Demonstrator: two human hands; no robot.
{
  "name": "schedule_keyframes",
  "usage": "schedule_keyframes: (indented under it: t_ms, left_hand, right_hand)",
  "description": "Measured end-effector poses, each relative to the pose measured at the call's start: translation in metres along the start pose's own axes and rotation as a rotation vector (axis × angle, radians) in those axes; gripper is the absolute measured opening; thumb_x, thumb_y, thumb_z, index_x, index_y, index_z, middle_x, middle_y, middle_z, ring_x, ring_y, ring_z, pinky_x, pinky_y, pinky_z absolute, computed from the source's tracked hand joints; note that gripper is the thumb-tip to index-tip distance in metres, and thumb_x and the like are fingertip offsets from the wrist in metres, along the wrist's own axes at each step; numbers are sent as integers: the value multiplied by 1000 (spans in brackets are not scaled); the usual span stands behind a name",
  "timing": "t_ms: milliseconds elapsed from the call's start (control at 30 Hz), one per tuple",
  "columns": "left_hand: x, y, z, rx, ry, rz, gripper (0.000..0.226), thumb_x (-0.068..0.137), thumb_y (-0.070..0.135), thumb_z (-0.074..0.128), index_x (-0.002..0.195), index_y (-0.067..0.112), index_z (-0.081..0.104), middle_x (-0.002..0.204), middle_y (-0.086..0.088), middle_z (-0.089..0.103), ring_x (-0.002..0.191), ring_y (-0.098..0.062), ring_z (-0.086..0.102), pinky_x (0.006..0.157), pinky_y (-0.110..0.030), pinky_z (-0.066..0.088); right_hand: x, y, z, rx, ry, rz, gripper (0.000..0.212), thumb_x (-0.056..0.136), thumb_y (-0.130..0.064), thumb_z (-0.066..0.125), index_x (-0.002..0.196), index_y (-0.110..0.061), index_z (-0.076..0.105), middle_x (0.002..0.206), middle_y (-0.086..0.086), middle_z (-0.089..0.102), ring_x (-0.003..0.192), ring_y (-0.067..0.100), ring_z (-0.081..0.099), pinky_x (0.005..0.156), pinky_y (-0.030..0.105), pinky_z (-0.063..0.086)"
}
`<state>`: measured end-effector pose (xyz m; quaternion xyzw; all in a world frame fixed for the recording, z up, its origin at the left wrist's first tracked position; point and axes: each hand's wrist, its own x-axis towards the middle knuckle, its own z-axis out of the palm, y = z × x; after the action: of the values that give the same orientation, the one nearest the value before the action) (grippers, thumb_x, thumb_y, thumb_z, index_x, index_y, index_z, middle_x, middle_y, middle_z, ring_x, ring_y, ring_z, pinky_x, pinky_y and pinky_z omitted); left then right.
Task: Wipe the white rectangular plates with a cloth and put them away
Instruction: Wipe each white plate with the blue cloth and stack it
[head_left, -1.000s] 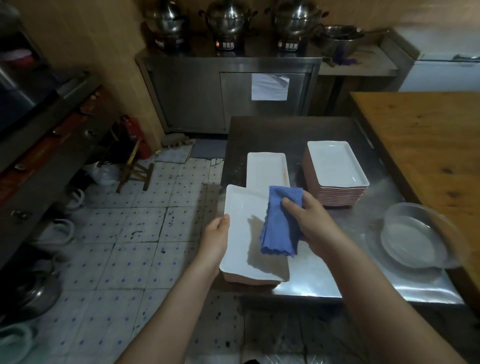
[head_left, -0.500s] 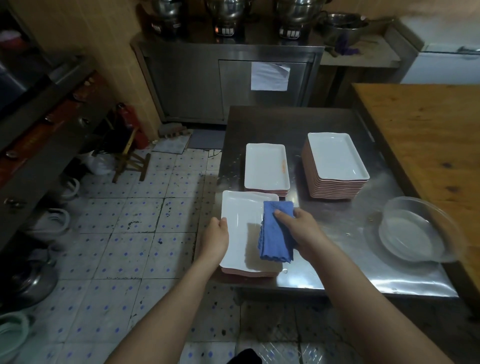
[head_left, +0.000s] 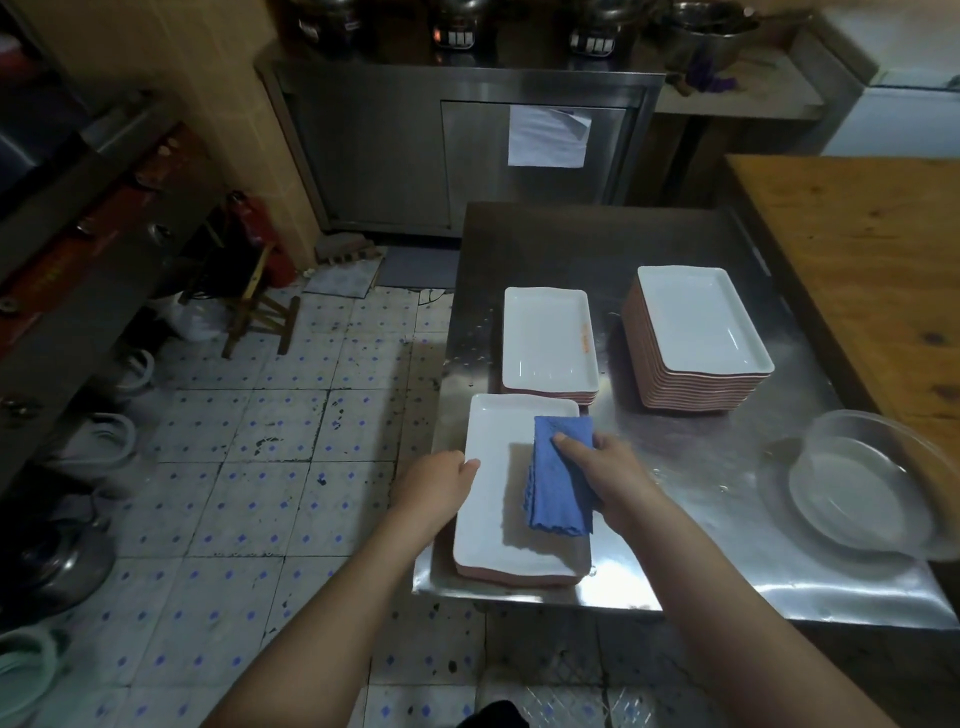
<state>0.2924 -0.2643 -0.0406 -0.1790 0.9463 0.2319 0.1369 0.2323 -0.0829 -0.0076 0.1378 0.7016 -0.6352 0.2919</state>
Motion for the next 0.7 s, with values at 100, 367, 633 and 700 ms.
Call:
schedule_keyframes:
  t_ms: [100, 367, 633, 700]
  left_hand:
    - [10, -4, -6, -14, -92, -3, 42, 96, 39, 37, 61, 16, 35, 53, 3, 42, 47, -13, 40, 48, -25, 28]
    - [82, 28, -42, -313, 46, -36, 38, 94, 37, 45, 62, 15, 42, 61, -2, 52, 55, -16, 47, 55, -26, 33]
    - [183, 64, -38, -440, 122, -173, 37, 90, 40, 55, 106, 7, 50, 89, -5, 56, 70, -16, 51, 50, -26, 35]
    - [198, 63, -30, -375, 65, -187, 48, 87, 42, 58, 116, 5, 48, 108, -12, 59, 91, -27, 58, 66, -33, 46]
  right_hand:
    - [12, -6, 1, 21, 12, -2, 11, 90, -24, 64, 85, -15, 59, 86, 5, 65, 77, 19, 63, 59, 31, 49]
    - [56, -37, 1, 71, 68, -37, 18, 87, -25, 67, 93, -9, 60, 93, 10, 66, 86, 26, 64, 73, 37, 53]
    - [104, -62, 2, 53, 132, -62, 17, 86, -26, 68, 90, -11, 61, 92, 8, 68, 86, 26, 65, 76, 39, 53]
    - [113, -64, 0, 43, 148, -66, 15, 86, -26, 68, 85, -14, 60, 86, 4, 67, 78, 20, 64, 63, 32, 51]
